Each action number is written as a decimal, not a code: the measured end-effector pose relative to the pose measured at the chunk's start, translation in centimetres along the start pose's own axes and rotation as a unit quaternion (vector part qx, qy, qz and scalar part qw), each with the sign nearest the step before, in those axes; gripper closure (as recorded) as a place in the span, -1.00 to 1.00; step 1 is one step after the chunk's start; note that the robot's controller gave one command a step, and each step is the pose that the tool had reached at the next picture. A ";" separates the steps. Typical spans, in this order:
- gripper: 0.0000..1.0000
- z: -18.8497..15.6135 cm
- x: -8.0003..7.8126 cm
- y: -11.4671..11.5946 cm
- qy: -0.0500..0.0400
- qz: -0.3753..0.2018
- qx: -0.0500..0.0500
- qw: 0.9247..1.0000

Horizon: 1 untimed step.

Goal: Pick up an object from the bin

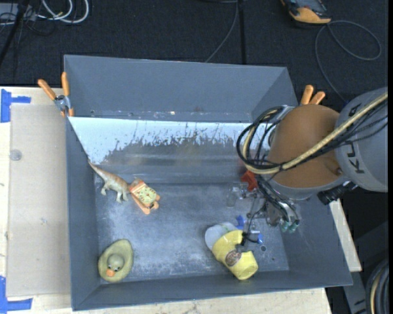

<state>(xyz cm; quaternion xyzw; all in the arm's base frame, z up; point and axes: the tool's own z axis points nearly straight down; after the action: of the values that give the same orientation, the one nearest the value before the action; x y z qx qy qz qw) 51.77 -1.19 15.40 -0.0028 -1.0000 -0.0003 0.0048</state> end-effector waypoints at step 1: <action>-1.00 -0.4 -0.2 0.0 -0.004 0.000 0.000 1.000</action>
Offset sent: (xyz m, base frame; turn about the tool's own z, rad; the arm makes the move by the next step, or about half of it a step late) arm -0.0043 -0.0103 -0.0625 -0.2148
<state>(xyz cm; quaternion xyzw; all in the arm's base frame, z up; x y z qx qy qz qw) 51.95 -1.19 15.78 -0.0027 -1.0000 -0.0002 0.0011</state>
